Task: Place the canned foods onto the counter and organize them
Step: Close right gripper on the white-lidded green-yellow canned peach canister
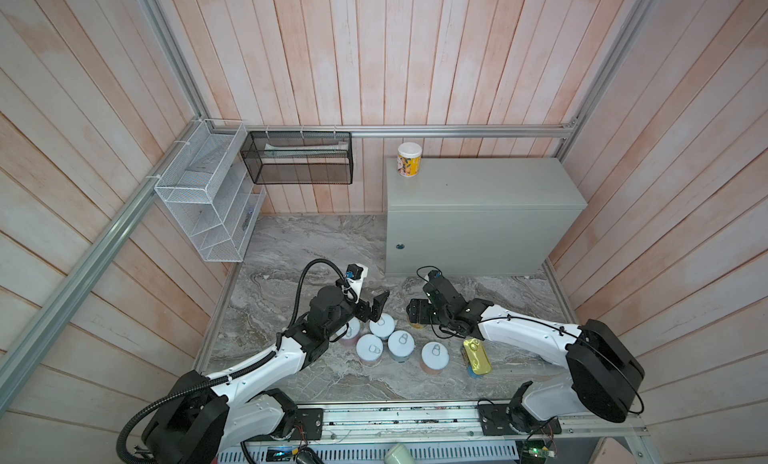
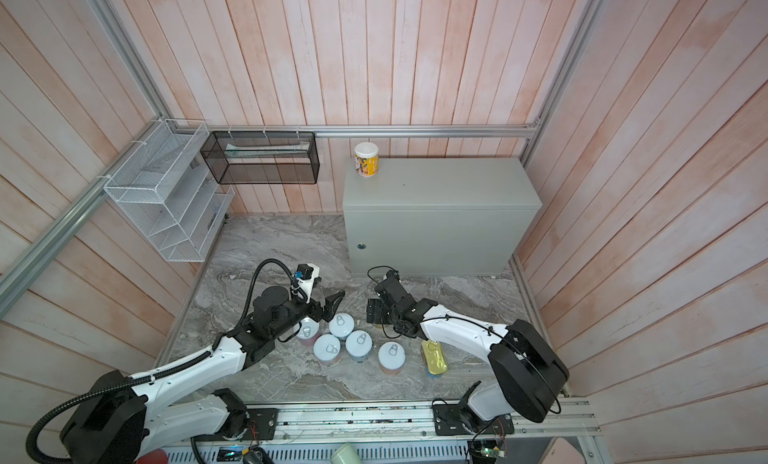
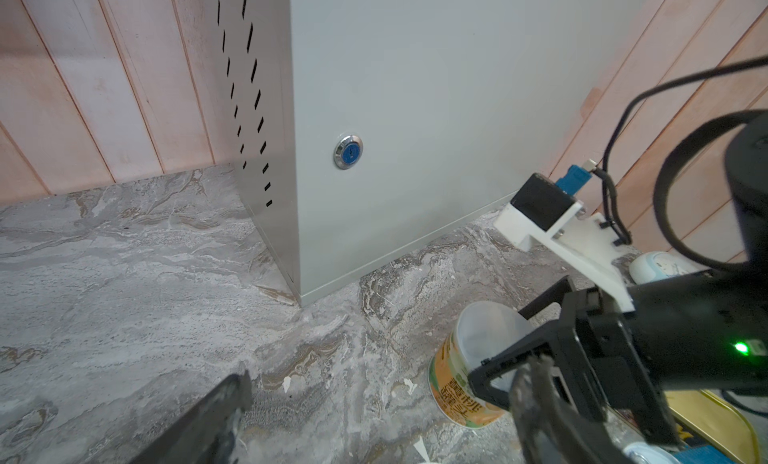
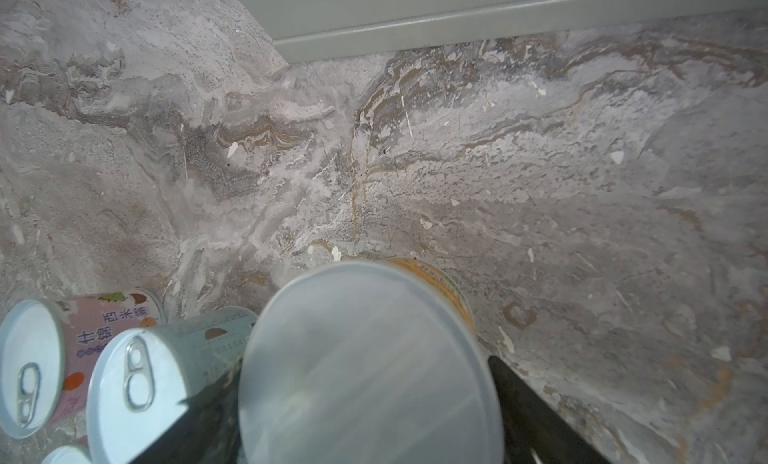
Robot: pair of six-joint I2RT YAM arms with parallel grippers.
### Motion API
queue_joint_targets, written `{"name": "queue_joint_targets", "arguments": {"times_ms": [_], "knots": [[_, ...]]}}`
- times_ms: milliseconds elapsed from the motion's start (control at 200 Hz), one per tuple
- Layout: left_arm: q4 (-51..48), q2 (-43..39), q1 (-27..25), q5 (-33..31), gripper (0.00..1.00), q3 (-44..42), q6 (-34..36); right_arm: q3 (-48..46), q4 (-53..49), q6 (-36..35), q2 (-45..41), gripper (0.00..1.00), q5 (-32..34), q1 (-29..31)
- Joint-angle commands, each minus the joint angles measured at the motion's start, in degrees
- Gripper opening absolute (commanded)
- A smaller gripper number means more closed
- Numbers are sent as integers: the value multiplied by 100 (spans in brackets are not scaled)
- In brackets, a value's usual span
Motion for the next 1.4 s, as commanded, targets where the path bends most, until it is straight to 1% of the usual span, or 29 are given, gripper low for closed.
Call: {"name": "queue_joint_targets", "arguments": {"times_ms": [0,130,295,550,660,820,1000,1080,1205,1395], "knots": [[109,34,4,-5,100,-45,48,233,-61,-79,127,86,139,47],[123,51,4,14,100,-45,43,323,-141,-90,215,86,237,47],[97,64,4,-14,100,-33,61,234,-146,15,49,75,488,63],[90,158,-2,12,100,-9,87,28,-115,101,-278,73,680,63],[97,216,-3,38,100,-2,87,32,-119,78,-328,72,620,64],[88,288,-3,80,100,29,102,128,-187,42,-328,68,532,65],[114,354,-4,138,100,34,113,187,-38,-12,-363,64,560,32],[123,394,-12,211,100,42,148,308,-90,-111,-368,64,575,-5],[79,440,-16,162,100,65,149,455,-190,-228,-402,64,480,-67],[207,440,-19,187,100,-2,120,439,12,-246,-537,64,253,-192]]}}
